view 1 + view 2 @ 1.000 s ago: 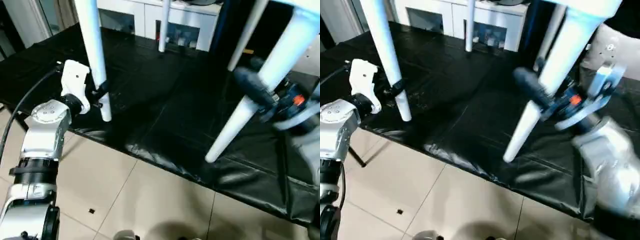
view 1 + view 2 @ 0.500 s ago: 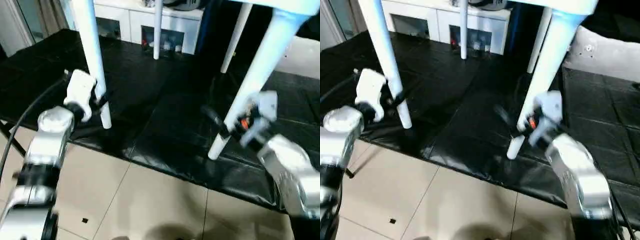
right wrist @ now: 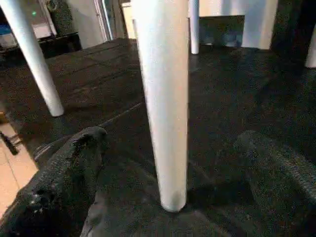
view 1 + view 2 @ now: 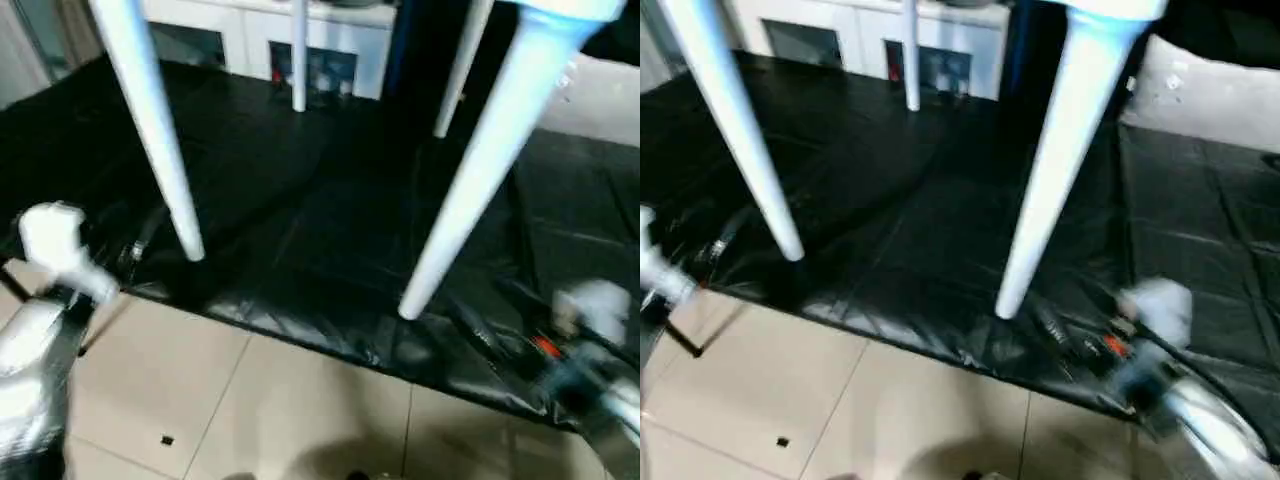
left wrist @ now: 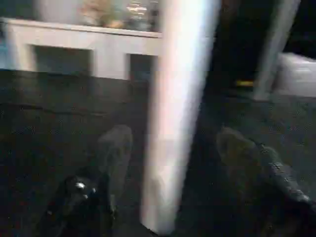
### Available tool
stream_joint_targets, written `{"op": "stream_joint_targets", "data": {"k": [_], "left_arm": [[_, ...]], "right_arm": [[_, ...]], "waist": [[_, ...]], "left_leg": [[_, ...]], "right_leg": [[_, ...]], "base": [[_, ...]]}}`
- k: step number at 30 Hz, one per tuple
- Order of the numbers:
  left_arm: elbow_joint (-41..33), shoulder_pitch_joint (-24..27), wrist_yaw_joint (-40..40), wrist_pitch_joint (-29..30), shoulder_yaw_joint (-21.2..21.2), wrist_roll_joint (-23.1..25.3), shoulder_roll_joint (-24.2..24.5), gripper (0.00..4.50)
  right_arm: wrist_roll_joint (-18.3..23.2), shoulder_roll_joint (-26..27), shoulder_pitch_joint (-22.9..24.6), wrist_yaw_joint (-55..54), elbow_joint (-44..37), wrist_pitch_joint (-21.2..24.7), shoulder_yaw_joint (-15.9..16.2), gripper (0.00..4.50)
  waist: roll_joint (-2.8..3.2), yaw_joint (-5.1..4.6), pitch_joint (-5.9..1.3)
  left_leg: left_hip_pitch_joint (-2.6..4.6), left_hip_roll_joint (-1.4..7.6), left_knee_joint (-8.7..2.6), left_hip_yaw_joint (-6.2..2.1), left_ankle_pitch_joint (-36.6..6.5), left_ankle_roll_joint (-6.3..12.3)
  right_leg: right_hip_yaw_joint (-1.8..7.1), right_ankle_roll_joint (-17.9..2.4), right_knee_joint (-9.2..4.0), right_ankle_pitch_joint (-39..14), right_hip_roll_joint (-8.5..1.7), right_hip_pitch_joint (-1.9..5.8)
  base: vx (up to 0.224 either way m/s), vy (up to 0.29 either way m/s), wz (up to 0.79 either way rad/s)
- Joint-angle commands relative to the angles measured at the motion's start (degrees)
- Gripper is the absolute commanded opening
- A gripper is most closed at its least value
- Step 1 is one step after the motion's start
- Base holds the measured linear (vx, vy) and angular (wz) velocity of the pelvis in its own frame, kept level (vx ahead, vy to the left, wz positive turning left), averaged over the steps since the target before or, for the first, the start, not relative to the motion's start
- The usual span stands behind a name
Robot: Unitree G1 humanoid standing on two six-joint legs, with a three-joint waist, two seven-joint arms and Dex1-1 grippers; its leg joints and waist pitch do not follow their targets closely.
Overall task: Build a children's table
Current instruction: Flip table
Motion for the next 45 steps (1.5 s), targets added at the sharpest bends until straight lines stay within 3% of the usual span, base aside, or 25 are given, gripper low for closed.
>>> {"op": "stream_joint_targets", "data": {"k": [1,2,4,5,6,7,10,11,12,13,14,15,16,17,18,19,21,25,28,32,34,38,42,44,45], "left_arm": [[-8.67,5.85,-5.27,7.08,-4.19,-5.39,1.52,3.2],[-11.12,8.36,-6.84,8.74,-6.24,-6.26,2.31,3.2],[-13.53,11.56,-8.52,9.7,-10.63,-4.96,3.3,3.2],[-14.29,12.74,-8.99,9.88,-12.79,-3.83,3.64,3.2],[-14.25,14.33,-10.02,9.12,-16.72,-1.72,3.17,3.2],[-14.22,14.41,-10.09,9.05,-16.94,-1.6,3.12,3.2],[-11.89,15.42,-12.59,5.77,-21.38,2.73,2.31,3.2],[-11.89,15.42,-12.59,5.77,-21.38,2.73,2.31,3.2],[-10.92,15.48,-14.07,6.75,-23.47,4.13,4.17,3.2],[-10.59,15.46,-14.54,7.24,-24.21,4.45,4.88,3.2],[-8.59,14.99,-16.29,6.85,-26.07,5.85,6.05,3.2],[-7.25,14.64,-17.33,6.38,-27.35,6.74,6.78,3.2],[-5.15,14.0,-18.97,6.03,-29.21,7.88,7.44,3.2],[-2.35,13.2,-20.95,5.21,-31.43,9.51,8.07,3.2],[-0.64,12.71,-22.13,4.72,-32.78,10.5,8.39,3.2],[3.34,11.64,-23.47,3.53,-34.24,11.8,7.91,3.2],[10.55,9.73,-25.97,0.32,-35.59,13.19,6.29,3.2],[28.17,5.31,-27.13,-5.82,-35.86,14.79,1.15,3.2],[35.25,3.67,-26.03,-8.17,-35.56,15.2,-1.05,3.2],[50.52,-0.23,-20.95,-11.09,-34.23,16.56,-5.4,3.2],[61.35,-3.1,-8.61,-12.46,-33.1,19.57,-7.35,3.2],[66.82,-4.83,-0.36,-9.97,-33.34,21.58,-8.62,3.2],[72.3,-7.95,1.32,-12.27,-31.34,21.57,-11.14,3.2],[73.1,-9.2,1.8,-14.83,-31.72,23.07,-11.43,3.2],[73.21,-9.5,1.58,-16.15,-31.91,23.61,-11.38,3.2]], "right_arm": [[2.67,-2.73,3.29,3.31,-3.64,2.24,-1.4,4.5],[3.47,-3.96,4.39,4.38,-4.68,3.46,-0.88,4.5],[3.17,-6.42,4.77,5.72,-5.42,5.85,1.33,4.5],[2.6,-7.57,4.57,6.15,-5.42,6.98,2.54,4.5],[-0.64,-9.0,3.18,8.11,-3.45,5.97,6.51,4.5],[-0.86,-9.06,3.09,8.24,-3.3,5.84,6.76,4.5],[-6.09,-9.86,0.01,13.3,1.37,0.25,13.03,4.5],[-6.09,-9.86,0.01,13.3,1.37,0.25,13.03,4.5],[-9.64,-12.42,-1.96,16.38,3.87,-2.18,16.68,4.5],[-10.6,-13.15,-2.58,17.33,4.61,-2.87,17.75,4.5],[-12.74,-13.38,-4.68,18.56,7.49,-4.28,19.97,4.5],[-13.84,-13.36,-6.09,19.06,9.36,-4.98,21.33,4.5],[-16.12,-13.0,-8.39,20.27,13.07,-6.86,23.89,4.5],[-18.31,-12.62,-10.56,21.96,16.9,-8.71,26.71,4.5],[-19.61,-12.39,-11.8,23.09,19.22,-9.89,28.45,4.5],[-23.45,-12.44,-13.72,24.65,23.19,-13.65,31.74,4.5],[-28.34,-12.46,-16.24,27.43,28.73,-19.33,35.99,4.5],[-32.89,-12.21,-20.81,31.3,36.9,-25.86,40.99,4.5],[-33.78,-12.16,-22.31,32.2,39.66,-26.32,42.18,4.5],[-35.62,-10.14,-25.24,31.7,49.38,-28.51,43.72,4.5],[-39.84,-7.11,-26.86,28.0,61.11,-30.49,45.8,4.5],[-42.92,-2.65,-27.78,19.96,69.68,-30.29,46.52,4.5],[-45.41,7.06,-30.19,6.17,86.61,-32.39,46.51,4.5],[-47.08,11.29,-31.55,-1.15,94.55,-34.64,46.66,4.5],[-47.24,12.31,-31.73,-2.51,95.84,-35.1,46.46,4.5]], "waist": [[0.69,-0.46,-0.86],[0.7,-0.81,-0.4],[1.35,-1.4,0.23],[1.14,-1.95,-0.02],[2.12,-2.1,-0.14],[1.77,-2.38,-0.05],[2.87,-3.35,0.49],[2.98,-2.73,0.33],[2.87,-1.68,0.42],[1.88,-1.64,0.51],[-0.42,-1.09,1.26],[-0.74,-2.24,0.67],[-0.56,-2.1,0.87],[0.25,-0.82,-0.41],[0.84,-0.84,-0.47],[1.92,-1.37,-0.55],[2.98,-1.8,-0.39],[2.34,-2.25,-0.24],[2.25,-1.84,-0.59],[1.51,-1.23,-1.53],[1.38,-1.18,-1.89],[0.69,-1.16,-2.51],[1.33,-0.79,-3.04],[2.04,-0.71,-2.51],[1.79,-0.72,-2.36]], "left_leg": [[0.67,5.15,-5.29,-2.14,-17.68,2.72],[0.53,5.34,-5.57,-2.57,-20.74,2.0],[1.67,5.38,-5.75,-2.88,-26.01,1.51],[1.64,5.15,-5.66,-3.1,-26.61,1.29],[1.45,5.09,-5.71,-3.29,-26.74,1.03],[1.03,5.1,-5.76,-3.36,-26.72,1.02],[0.62,6.48,-6.76,-3.98,-33.04,0.51],[-1.53,9.02,-9.38,-5.16,-37.54,-0.07],[-1.89,10.74,-10.88,-5.99,-40.96,-0.77],[-0.75,9.03,-9.36,-5.14,-39.43,-0.81],[3.36,-0.49,-0.26,-1.33,-20.57,0.04],[2.66,-2.62,3.34,-1.16,-6.8,3.3],[0.23,-2.11,2.29,-1.87,-5.0,3.87],[-0.46,-0.49,-1.78,-2.5,-3.65,4.58],[-0.07,0.17,-2.68,-2.98,-4.71,5.46],[1.15,2.08,-3.6,-3.29,-8.26,5.88],[1.71,3.97,-4.52,-3.35,-16.94,5.34],[2.16,4.02,-4.86,-3.09,-22.43,3.57],[1.03,5.06,-5.63,-3.86,-21.09,3.47],[0.45,4.93,-5.39,-3.02,-12.54,5.13],[0.66,4.93,-5.16,-2.72,-11.25,5.35],[-0.08,5.25,-5.03,-2.72,-6.22,5.65],[-0.7,5.37,-4.65,-2.66,-1.65,6.7],[-0.36,5.49,-4.86,-2.42,-5.04,5.2],[-0.24,5.45,-5.04,-2.37,-7.96,3.76]], "right_leg": [[4.27,4.58,-6.67,-34.42,-7.25,1.87],[4.23,5.71,-7.04,-37.3,-7.32,2.15],[3.34,6.83,-7.9,-40.65,-6.44,1.75],[3.26,7.29,-7.69,-40.06,-6.48,2.3],[3.26,7.49,-7.56,-39.62,-6.48,2.61],[3.23,7.8,-7.46,-39.67,-6.48,2.77],[2.41,9.02,-6.5,-42.01,-5.73,3.72],[5.32,6.96,-0.07,-34.51,-5.74,5.73],[9.81,3.51,5.41,-23.66,-6.72,5.21],[11.11,2.93,3.49,-24.57,-7.33,3.39],[9.4,10.45,-7.77,-56.03,-7.68,-2.56],[10.52,10.03,-8.49,-65.23,-9.32,-1.66],[9.62,10.04,-7.53,-63.08,-9.81,1.15],[8.36,9.2,-5.81,-50.75,-6.96,2.01],[7.59,8.6,-5.51,-45.18,-5.58,1.45],[6.9,6.12,-5.27,-36.79,-4.91,1.29],[6.34,1.82,-5.46,-32.77,-5.86,1.73],[5.63,2.16,-6.11,-35.25,-6.53,2.44],[6.46,1.16,-5.12,-31.22,-7.79,3.37],[7.53,-3.84,-3.86,-22.6,-8.01,3.49],[7.78,-5.53,-3.57,-20.78,-7.85,2.83],[8.24,-8.89,-2.37,-13.87,-8.05,3.24],[8.33,-11.02,-1.66,-9.34,-8.44,3.27],[8.31,-11.36,-2.54,-13.66,-8.74,2.56],[8.38,-10.63,-3.01,-17.17,-8.79,2.88]], "base": [[0.0,0.0,0.0],[0.0,0.0,0.0],[0.0,0.0,0.0],[0.0,0.0,0.0],[0.0,0.0,0.0],[0.0,0.0,0.0],[0.0,0.0,0.0],[0.0,0.0,0.0],[0.0,0.0,0.0],[0.0,0.0,0.0],[-0.008,-0.084,0.18],[0.005,-0.053,-0.06],[0.005,-0.053,-0.06],[0.039,0.006,-0.22],[0.0,0.0,0.0],[0.0,0.0,0.0],[0.0,0.0,0.0],[0.0,0.0,0.0],[0.003,0.018,0.01],[0.0,0.0,0.0],[0.0,0.0,0.0],[0.044,-0.016,0.01],[0.0,0.0,0.0],[0.0,0.0,0.0],[0.0,0.0,0.0]]}}
